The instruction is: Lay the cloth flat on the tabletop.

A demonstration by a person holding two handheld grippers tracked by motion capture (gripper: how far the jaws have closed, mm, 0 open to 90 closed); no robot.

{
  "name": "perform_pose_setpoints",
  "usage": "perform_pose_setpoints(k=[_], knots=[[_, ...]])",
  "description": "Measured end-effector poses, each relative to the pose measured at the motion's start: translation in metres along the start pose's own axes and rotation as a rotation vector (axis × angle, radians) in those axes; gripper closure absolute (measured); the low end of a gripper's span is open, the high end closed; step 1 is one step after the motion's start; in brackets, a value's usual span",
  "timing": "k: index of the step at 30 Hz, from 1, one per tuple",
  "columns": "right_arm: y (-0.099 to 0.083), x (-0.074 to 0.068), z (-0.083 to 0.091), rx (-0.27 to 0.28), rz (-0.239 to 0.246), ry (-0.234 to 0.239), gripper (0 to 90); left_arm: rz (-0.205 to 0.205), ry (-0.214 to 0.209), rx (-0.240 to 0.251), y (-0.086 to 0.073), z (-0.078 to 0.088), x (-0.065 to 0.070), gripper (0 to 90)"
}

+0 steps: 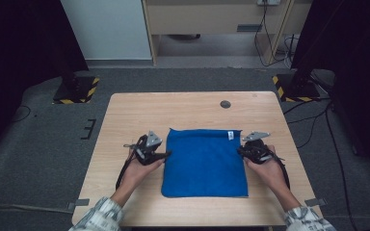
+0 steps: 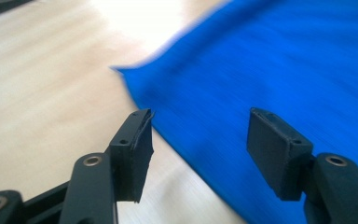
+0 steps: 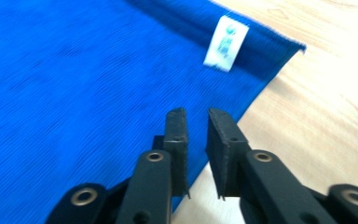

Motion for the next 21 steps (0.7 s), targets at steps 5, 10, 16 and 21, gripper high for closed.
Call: perform_pose_setpoints(k=[5,10,16,21], knots=[[0.01,0.002,-0.021,-0.011,-0.005,-0.006,81.4,0.039,0.049,0.002,0.025,-0.036,-0.034,42.8],[0.009,-0.004,-0.028,-0.012,-0.005,0.008,78.2,0.056,0.078,-0.029,0.035,-0.064,-0.056,42.1],[0.008,-0.002,-0.023,0.009,-0.018,0.023,75.4,0.063,0.066,-0.05,0.025,-0.087,-0.062,38.5],[0.005,0.002,-0.021,0.017,-0.033,0.017,74.1,0.043,0.167,-0.059,0.023,-0.089,-0.064,41.0]])
Point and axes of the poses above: each handheld gripper's, and its own axes: z roughly backward along the jaws, y roughly out of its top, x roughly to its right, the point moved 1 cm from there along -z, roughly forward along the jaws, and after that the axes turned 8 degrees about -y, right-handed, at the moved point
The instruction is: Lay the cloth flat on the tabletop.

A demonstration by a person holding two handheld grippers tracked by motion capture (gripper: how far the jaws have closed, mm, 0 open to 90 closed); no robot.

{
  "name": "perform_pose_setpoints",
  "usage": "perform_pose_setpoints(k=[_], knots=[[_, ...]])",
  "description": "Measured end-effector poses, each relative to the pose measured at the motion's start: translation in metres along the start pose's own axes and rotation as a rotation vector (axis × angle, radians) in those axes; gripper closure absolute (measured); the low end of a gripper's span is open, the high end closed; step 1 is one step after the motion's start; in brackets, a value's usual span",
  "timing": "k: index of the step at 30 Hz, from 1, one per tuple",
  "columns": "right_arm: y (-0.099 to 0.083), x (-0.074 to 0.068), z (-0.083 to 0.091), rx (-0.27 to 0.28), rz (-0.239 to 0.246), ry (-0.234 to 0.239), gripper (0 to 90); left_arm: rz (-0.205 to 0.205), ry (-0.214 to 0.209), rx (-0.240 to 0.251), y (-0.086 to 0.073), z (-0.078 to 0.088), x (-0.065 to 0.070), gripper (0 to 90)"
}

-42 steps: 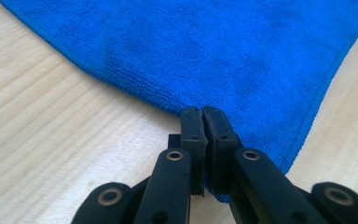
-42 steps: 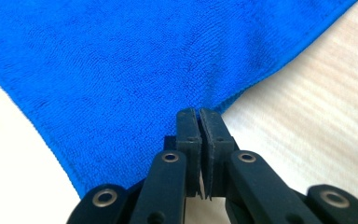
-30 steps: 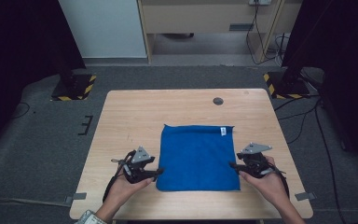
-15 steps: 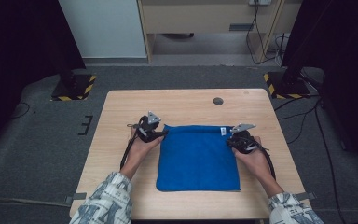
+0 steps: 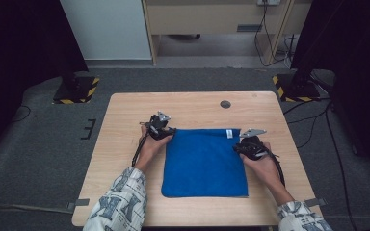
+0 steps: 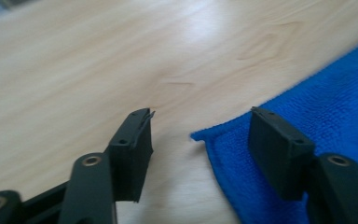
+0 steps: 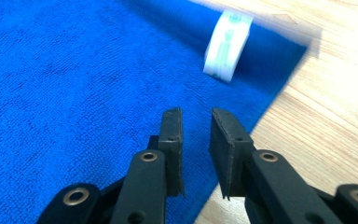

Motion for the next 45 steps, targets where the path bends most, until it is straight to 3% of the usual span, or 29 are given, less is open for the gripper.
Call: perform_pose_setpoints(k=[2,4,6,8,9,10,12,15,20,25,28,31,34,39,45], knots=[[0.0,0.0,0.001,0.0,-0.011,0.004,73.6,-0.018,0.052,-0.001,0.0,-0.001,-0.002,43.0],[0.001,0.0,0.002,0.0,-0.008,0.012,70.8,0.01,0.047,0.016,0.0,-0.002,-0.005,41.9],[0.002,-0.005,0.002,0.005,-0.004,0.03,63.4,0.003,0.052,0.028,0.0,-0.001,-0.006,38.0],[0.005,-0.011,0.003,0.019,0.001,0.039,57.4,0.042,0.017,0.059,0.002,0.005,-0.01,34.6],[0.005,-0.011,0.003,0.019,0.001,0.039,57.4,0.042,0.017,0.059,0.002,0.005,-0.01,32.2],[0.012,-0.02,0.005,0.037,0.006,0.065,49.7,0.053,-0.019,0.086,0.006,0.013,-0.011,30.3],[0.016,-0.029,0.006,0.054,0.02,0.079,45.6,0.048,-0.039,0.106,0.01,0.021,-0.012,29.0],[0.024,-0.043,0.006,0.076,0.042,0.096,36.3,0.083,-0.11,0.105,0.016,0.03,-0.014,22.6],[0.035,-0.062,0.001,0.094,0.067,0.107,24.1,0.084,-0.14,0.133,0.025,0.044,-0.012,18.3],[0.046,-0.078,-0.003,0.092,0.083,0.131,19.0,0.086,-0.192,0.151,0.03,0.053,-0.01,12.6],[0.05,-0.089,-0.005,0.077,0.096,0.157,16.6,0.073,-0.183,0.16,0.032,0.057,-0.011,12.1],[0.053,-0.101,-0.005,0.08,0.123,0.177,15.9,0.093,-0.196,0.186,0.033,0.062,-0.013,11.9],[0.055,-0.109,-0.005,0.079,0.137,0.192,15.4,0.089,-0.195,0.183,0.032,0.063,-0.014,11.9],[0.061,-0.132,-0.003,0.079,0.185,0.252,15.5,0.093,-0.193,0.165,0.031,0.066,-0.017,12.0],[0.064,-0.157,-0.003,0.093,0.218,0.296,22.2,0.088,-0.207,0.14,0.03,0.068,-0.017,12.0]])
Point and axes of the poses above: each handheld gripper's, and its own axes: z roughly backward along the jaws, y roughly out of its top, x roughly to its right, the point moved 1 cm from there along -z, roughly forward along the jaws, and after that the axes turned 8 degrees about -y, right-handed, at the moved point
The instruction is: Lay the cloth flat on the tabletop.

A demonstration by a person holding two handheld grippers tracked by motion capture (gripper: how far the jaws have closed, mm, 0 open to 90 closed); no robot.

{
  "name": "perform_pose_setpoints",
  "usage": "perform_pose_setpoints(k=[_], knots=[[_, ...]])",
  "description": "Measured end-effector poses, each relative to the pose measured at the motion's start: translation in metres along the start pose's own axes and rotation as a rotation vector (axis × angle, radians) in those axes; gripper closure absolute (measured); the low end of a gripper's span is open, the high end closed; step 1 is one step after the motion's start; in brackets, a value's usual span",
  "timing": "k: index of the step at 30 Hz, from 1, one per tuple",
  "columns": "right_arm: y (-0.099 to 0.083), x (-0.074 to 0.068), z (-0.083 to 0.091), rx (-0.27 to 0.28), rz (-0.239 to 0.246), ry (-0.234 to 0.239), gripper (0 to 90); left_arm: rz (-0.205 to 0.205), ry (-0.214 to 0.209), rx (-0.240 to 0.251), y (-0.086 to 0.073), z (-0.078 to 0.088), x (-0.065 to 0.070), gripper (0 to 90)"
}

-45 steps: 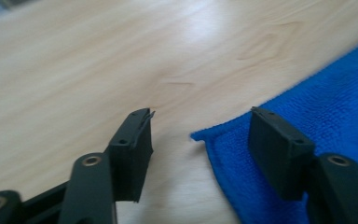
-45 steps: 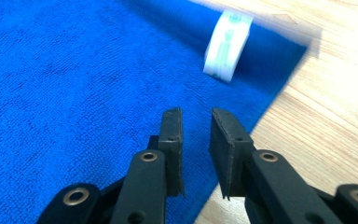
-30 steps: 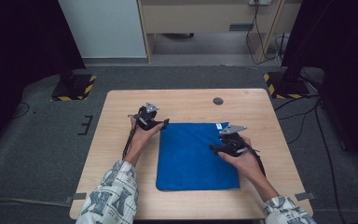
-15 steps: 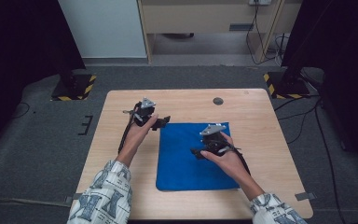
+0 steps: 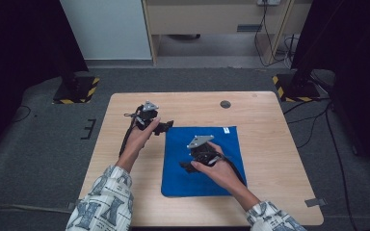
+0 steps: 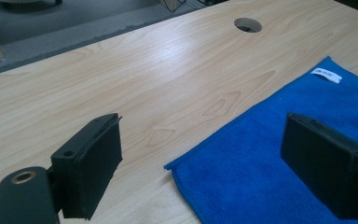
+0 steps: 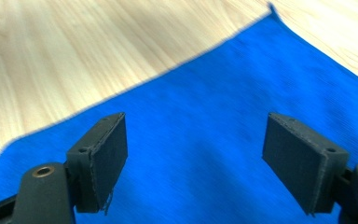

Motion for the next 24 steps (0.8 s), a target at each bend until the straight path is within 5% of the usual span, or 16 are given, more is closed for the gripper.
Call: perform_pose_setpoints(k=[5,13,24], knots=[[0.007,-0.021,-0.003,0.029,0.051,0.027,22.4,-0.019,-0.001,-0.032,-0.001,0.002,0.001,11.9],[0.01,-0.043,-0.011,0.001,0.087,0.061,23.8,-0.025,-0.008,-0.018,0.003,0.008,0.0,12.0],[0.01,-0.067,-0.008,-0.004,0.073,0.144,32.7,-0.043,-0.013,-0.021,0.013,0.021,0.002,12.0]])
Point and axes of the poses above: each handheld gripper's, and its own axes: z roughly backward along the jaws, y roughly out of its top, x roughly to its right, the point moved 1 cm from there along -z, roughly forward along the jaws, and after that the axes turned 8 degrees about -y, right-handed, at the moved point
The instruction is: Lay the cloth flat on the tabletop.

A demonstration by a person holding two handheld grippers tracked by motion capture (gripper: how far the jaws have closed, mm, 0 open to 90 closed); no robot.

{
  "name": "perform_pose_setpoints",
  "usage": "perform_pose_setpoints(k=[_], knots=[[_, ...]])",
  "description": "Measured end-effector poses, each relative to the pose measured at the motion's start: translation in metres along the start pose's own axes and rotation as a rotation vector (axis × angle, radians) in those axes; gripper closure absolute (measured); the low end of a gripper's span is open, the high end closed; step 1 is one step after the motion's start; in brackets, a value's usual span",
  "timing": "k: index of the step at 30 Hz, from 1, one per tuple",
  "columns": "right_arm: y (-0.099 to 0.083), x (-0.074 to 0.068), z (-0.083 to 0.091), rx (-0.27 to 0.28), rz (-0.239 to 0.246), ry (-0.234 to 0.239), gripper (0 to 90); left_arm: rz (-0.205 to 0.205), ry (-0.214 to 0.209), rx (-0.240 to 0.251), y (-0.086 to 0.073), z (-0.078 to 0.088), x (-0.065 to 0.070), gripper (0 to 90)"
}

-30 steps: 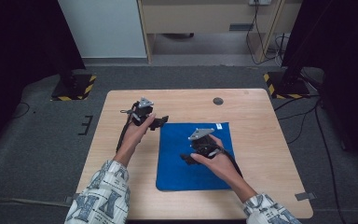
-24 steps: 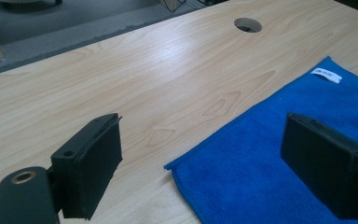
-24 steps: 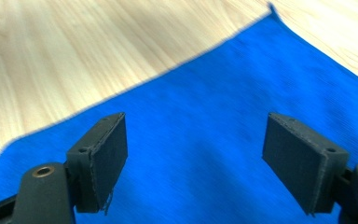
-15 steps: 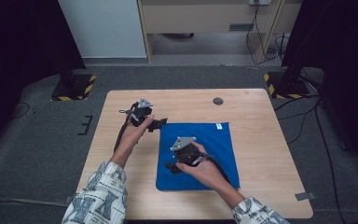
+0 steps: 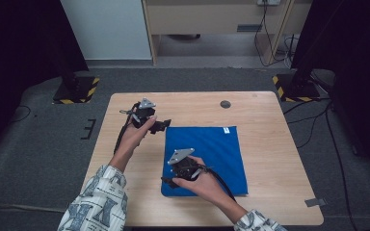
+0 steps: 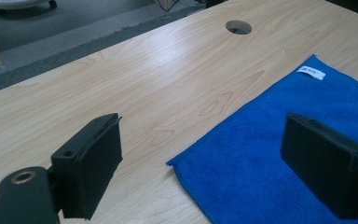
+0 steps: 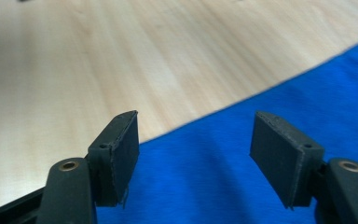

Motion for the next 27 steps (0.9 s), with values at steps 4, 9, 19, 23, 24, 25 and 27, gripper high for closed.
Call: perform_pose_setpoints(k=[4,9,19,23,24,25,27], knots=[[-0.002,-0.011,0.001,0.005,0.03,0.02,41.2,-0.003,0.005,-0.002,0.002,0.002,0.0,12.0],[-0.007,-0.02,0.003,0.005,0.048,0.038,50.8,-0.014,-0.003,-0.009,0.002,0.003,0.002,12.0],[-0.019,-0.037,-0.006,-0.021,0.053,0.028,54.9,-0.019,-0.012,-0.008,0.008,0.0,0.001,12.0],[-0.024,-0.04,-0.009,-0.038,0.045,0.011,52.3,-0.004,-0.011,0.006,0.007,-0.001,-0.001,12.0],[-0.025,-0.041,-0.01,-0.047,0.046,0.01,51.6,-0.002,-0.013,0.001,0.007,-0.003,-0.002,12.1],[-0.026,-0.042,-0.011,-0.049,0.05,0.01,51.3,0.0,-0.011,-0.003,0.006,-0.004,-0.003,12.0],[-0.027,-0.043,-0.014,-0.054,0.065,-0.001,51.5,0.001,-0.008,-0.017,0.004,-0.005,-0.004,12.0]])
Point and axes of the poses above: each handheld gripper's, and its own axes: z roughly backward along the jaws, y roughly out of its top, x roughly to its right, the point moved 1 cm from there along -z, roughly forward along the jaws, and after that the axes turned 8 degrees about -y, right-handed, at the moved point
